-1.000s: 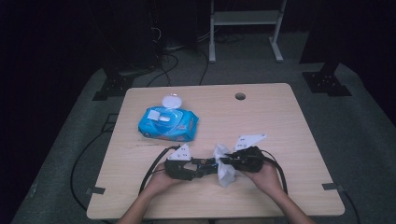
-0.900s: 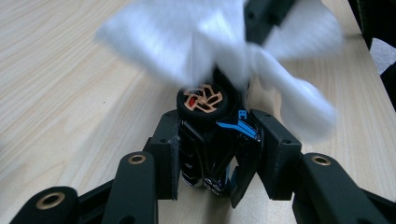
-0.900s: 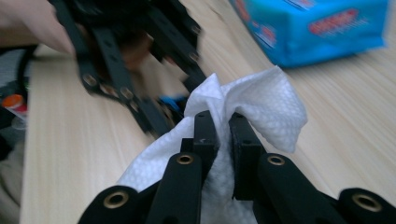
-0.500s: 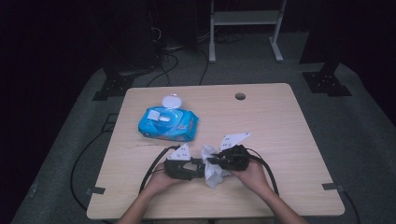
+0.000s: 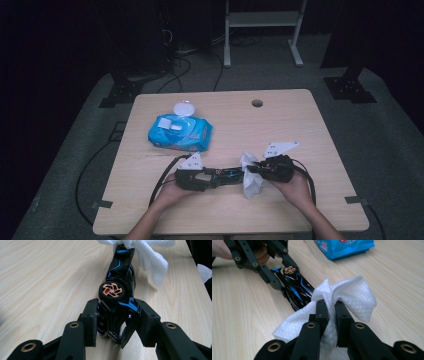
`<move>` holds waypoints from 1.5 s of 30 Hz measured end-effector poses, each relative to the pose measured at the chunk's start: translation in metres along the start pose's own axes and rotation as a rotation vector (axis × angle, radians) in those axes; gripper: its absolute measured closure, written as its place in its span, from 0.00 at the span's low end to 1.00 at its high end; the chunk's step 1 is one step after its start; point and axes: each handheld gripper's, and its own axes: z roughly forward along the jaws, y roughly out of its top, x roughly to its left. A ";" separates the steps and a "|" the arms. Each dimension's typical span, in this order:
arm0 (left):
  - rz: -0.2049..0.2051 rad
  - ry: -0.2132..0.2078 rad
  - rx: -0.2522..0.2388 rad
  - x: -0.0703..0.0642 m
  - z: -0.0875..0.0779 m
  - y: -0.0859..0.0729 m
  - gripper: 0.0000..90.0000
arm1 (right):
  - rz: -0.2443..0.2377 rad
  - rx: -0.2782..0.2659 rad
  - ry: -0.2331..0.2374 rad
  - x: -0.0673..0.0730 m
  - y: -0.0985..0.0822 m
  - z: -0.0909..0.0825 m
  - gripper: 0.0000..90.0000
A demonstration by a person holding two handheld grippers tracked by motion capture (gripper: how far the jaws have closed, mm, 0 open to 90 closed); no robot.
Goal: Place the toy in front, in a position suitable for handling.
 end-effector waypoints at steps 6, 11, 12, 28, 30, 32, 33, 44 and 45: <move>0.005 0.008 -0.001 0.001 0.000 0.000 0.63 | -0.029 -0.007 0.045 0.013 0.016 0.022 0.92; -0.005 0.006 0.001 0.004 -0.002 0.000 0.63 | -0.050 -0.022 0.088 0.024 0.027 0.044 0.92; -0.005 0.006 0.001 0.004 -0.002 0.000 0.63 | -0.051 -0.021 0.097 0.026 0.030 0.048 0.92; -0.017 0.024 0.000 0.009 -0.007 -0.002 0.65 | -0.022 0.015 0.023 0.002 0.009 0.008 0.91; -0.019 0.022 0.000 0.009 -0.007 -0.002 0.65 | -0.017 0.019 0.005 -0.001 0.003 0.002 0.91; -0.019 0.026 -0.003 0.009 -0.007 -0.002 0.65 | -0.012 0.024 -0.001 -0.002 0.000 -0.001 0.91; -0.019 0.026 -0.003 0.009 -0.007 -0.002 0.65 | -0.008 0.032 -0.006 -0.003 -0.002 -0.003 0.91; -0.007 0.033 -0.002 0.008 -0.006 -0.001 0.66 | -0.040 0.017 0.027 0.006 0.016 0.017 0.92; -0.006 0.032 -0.002 0.008 -0.005 -0.001 0.66 | -0.049 0.019 0.031 0.009 0.020 0.022 0.92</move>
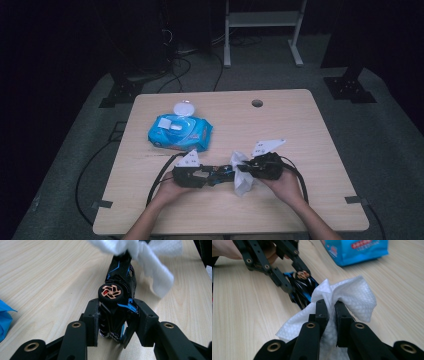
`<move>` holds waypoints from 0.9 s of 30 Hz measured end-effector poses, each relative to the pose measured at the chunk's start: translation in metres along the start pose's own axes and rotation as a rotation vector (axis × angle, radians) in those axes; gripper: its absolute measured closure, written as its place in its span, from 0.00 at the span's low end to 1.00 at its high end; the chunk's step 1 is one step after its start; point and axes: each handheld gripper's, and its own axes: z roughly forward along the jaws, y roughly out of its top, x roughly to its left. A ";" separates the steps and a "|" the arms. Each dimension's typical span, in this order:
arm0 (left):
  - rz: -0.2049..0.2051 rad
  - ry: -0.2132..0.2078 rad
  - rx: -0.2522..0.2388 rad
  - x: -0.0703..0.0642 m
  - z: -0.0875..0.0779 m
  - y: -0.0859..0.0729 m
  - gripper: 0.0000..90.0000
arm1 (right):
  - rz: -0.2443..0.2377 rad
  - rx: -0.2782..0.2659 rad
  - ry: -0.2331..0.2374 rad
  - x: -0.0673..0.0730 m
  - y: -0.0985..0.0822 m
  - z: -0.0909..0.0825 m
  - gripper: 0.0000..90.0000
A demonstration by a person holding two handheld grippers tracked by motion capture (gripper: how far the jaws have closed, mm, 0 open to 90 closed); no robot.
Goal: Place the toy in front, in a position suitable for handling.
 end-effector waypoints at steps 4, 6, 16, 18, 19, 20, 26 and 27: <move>0.002 -0.002 -0.004 0.000 0.001 0.000 0.66 | -0.029 0.003 0.037 0.011 0.015 0.022 0.92; 0.003 -0.001 0.000 0.000 0.001 0.001 0.66 | -0.039 0.001 0.063 0.017 0.022 0.033 0.92; 0.006 0.008 0.003 0.001 -0.001 0.000 0.66 | -0.041 0.024 0.078 0.015 0.029 0.037 0.92; 0.007 0.009 0.002 0.002 -0.001 0.000 0.66 | -0.023 0.018 0.054 0.005 0.020 0.025 0.92; 0.007 0.009 0.002 0.002 -0.001 0.000 0.66 | -0.023 0.018 0.054 0.005 0.020 0.025 0.92; 0.007 0.011 0.002 0.002 -0.001 0.000 0.66 | 0.006 0.007 0.042 -0.005 0.011 0.013 0.92; 0.000 0.010 -0.003 0.004 -0.001 0.000 0.66 | 0.102 -0.002 0.042 -0.031 -0.012 -0.017 0.89; 0.000 0.010 -0.003 0.004 -0.001 0.000 0.66 | 0.102 -0.002 0.042 -0.031 -0.012 -0.017 0.89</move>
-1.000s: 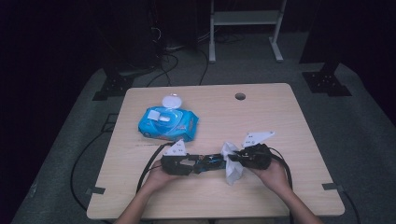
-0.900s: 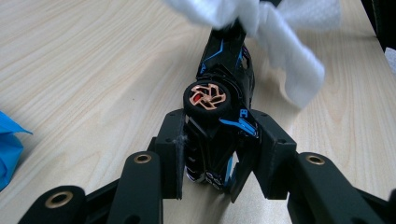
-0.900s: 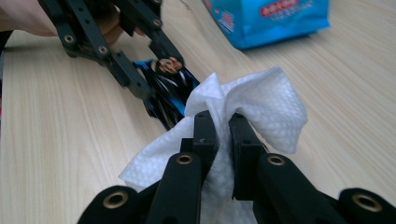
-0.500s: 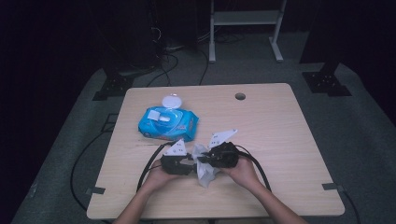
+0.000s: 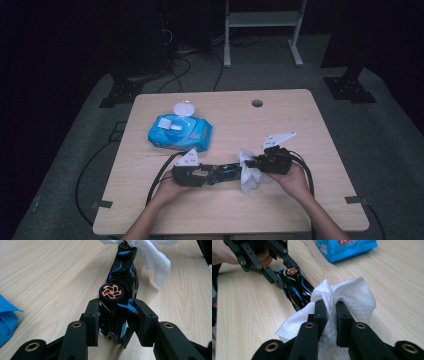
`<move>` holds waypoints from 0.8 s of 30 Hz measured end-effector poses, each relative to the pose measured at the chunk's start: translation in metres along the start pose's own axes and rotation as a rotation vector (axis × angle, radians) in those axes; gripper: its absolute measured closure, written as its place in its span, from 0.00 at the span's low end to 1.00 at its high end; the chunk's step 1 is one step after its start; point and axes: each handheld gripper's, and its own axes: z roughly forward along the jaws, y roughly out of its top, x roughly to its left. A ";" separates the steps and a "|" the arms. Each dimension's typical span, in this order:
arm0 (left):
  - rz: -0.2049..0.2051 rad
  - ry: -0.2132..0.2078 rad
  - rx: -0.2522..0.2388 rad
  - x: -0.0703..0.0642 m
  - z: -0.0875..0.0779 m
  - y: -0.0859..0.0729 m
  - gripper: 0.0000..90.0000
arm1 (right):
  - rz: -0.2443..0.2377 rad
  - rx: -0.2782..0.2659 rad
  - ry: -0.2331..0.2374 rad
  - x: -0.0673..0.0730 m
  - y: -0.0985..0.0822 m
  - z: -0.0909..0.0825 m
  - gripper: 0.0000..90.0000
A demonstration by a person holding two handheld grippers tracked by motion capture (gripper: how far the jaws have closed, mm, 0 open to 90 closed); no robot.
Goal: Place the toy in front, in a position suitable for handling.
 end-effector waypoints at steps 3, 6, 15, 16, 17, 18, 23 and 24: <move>-0.004 0.002 -0.003 0.001 0.001 0.000 0.66 | 0.013 0.014 0.033 -0.009 -0.003 -0.002 0.84; -0.001 0.007 -0.001 0.002 0.001 0.001 0.66 | 0.002 0.033 0.069 -0.012 -0.005 0.004 0.78; -0.010 0.005 -0.006 0.003 0.001 0.001 0.66 | -0.003 0.034 0.092 -0.013 -0.005 0.006 0.75; -0.010 0.005 -0.006 0.003 0.001 0.001 0.66 | -0.006 0.036 0.089 -0.012 -0.005 0.006 0.76; -0.017 -0.003 -0.001 0.003 0.002 0.001 0.64 | -0.015 0.040 0.085 -0.010 -0.005 0.006 0.77; -0.017 -0.003 -0.001 0.003 0.002 0.001 0.63 | -0.015 0.040 0.085 -0.010 -0.005 0.006 0.77; -0.044 -0.021 -0.012 0.002 -0.001 0.002 0.61 | -0.071 0.044 0.061 -0.002 -0.007 0.004 0.78; -0.042 -0.018 -0.012 0.001 -0.001 0.002 0.61 | -0.077 0.042 0.056 -0.001 -0.008 0.004 0.78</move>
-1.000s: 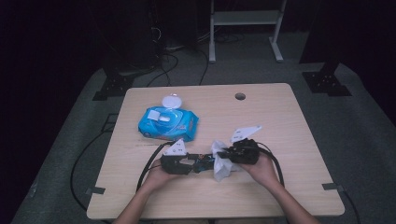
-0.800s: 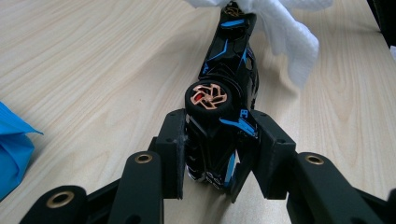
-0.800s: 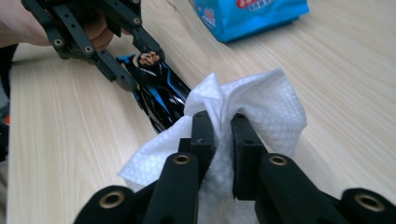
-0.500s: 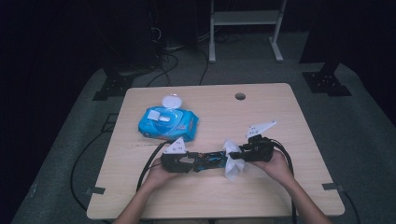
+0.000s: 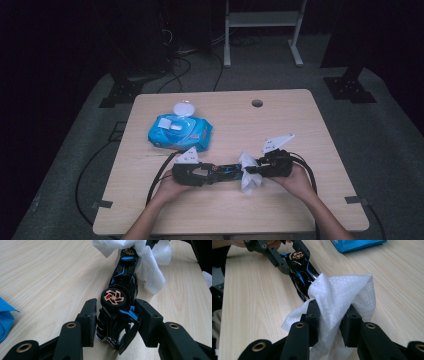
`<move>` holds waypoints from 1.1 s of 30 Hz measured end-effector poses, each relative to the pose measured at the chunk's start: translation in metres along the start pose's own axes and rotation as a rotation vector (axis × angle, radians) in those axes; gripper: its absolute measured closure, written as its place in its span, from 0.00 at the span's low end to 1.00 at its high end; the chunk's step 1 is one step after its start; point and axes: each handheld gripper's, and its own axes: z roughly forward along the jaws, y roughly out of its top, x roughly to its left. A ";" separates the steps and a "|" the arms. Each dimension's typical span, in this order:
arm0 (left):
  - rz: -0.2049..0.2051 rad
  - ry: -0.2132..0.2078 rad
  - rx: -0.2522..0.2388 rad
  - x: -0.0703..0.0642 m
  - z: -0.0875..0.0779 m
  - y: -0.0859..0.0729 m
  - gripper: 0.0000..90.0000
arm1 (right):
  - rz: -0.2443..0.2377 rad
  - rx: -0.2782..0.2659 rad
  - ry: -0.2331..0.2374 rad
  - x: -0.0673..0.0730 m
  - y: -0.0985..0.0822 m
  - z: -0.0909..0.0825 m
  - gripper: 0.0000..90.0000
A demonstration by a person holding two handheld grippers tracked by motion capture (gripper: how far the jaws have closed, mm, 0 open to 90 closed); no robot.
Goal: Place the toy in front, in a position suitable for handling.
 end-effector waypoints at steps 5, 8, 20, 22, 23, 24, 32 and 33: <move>0.003 0.011 0.001 -0.003 -0.003 -0.003 0.61 | -0.038 -0.031 -0.030 0.009 -0.007 0.000 0.79; 0.025 0.044 0.001 -0.007 -0.003 -0.004 0.61 | -0.083 -0.040 -0.078 0.017 -0.010 0.000 0.82; 0.086 0.078 -0.001 -0.012 -0.001 -0.006 0.66 | -0.044 -0.022 -0.043 0.014 -0.018 0.000 0.88; 0.099 0.078 0.000 -0.012 -0.001 -0.005 0.67 | -0.013 -0.027 -0.028 0.008 -0.017 -0.004 0.87; 0.107 0.080 0.001 -0.011 -0.001 -0.005 0.67 | 0.008 -0.038 -0.017 0.004 -0.017 -0.006 0.87; 0.107 0.080 0.001 -0.011 -0.001 -0.005 0.67 | 0.008 -0.038 -0.017 0.004 -0.017 -0.006 0.87; 0.162 0.111 -0.012 -0.008 0.001 -0.004 0.67 | 0.125 -0.077 0.019 -0.017 -0.001 -0.001 0.88; 0.166 0.122 -0.018 -0.006 0.001 -0.005 0.67 | 0.128 -0.080 0.015 -0.018 0.001 0.001 0.88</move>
